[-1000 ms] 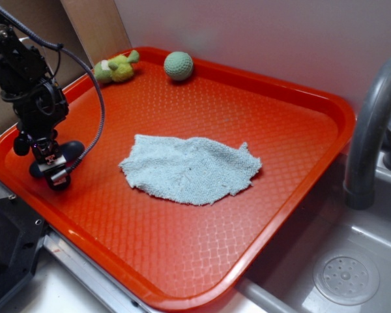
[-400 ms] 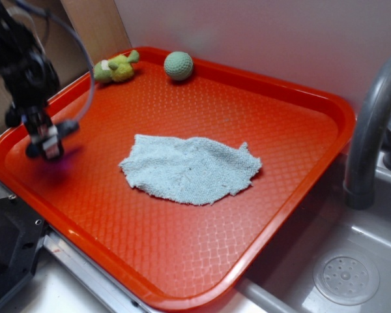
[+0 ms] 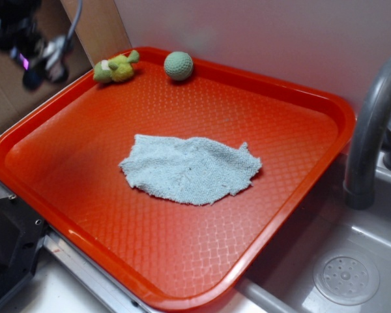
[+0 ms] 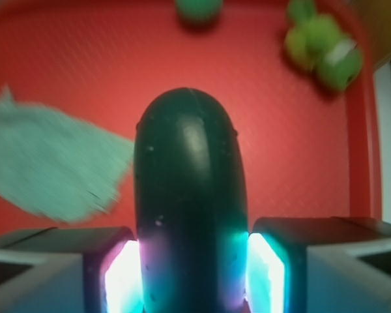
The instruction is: Grab the plastic pickle.
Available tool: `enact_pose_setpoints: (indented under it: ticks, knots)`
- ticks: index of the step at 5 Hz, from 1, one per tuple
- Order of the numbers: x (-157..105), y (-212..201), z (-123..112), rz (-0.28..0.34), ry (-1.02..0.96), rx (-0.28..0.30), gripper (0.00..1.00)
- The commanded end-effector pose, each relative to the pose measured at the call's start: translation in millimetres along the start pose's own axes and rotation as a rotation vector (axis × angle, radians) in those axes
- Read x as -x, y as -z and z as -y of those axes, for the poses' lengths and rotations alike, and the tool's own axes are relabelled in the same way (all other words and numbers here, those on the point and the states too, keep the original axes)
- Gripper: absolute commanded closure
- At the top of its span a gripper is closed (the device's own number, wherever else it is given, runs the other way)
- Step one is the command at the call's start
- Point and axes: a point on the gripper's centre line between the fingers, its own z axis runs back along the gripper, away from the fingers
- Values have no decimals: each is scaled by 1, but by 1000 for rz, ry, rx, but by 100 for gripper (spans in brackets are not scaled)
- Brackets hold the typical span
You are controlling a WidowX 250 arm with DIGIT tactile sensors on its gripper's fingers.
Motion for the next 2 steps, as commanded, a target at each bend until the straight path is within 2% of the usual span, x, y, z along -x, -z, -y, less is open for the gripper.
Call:
enact_pose_setpoints:
  ticks: [1,2]
  knots:
    - [-17,-69,28,-41,-122,-33,100]
    - [-17,-61,23,-58,-157,-67,100]
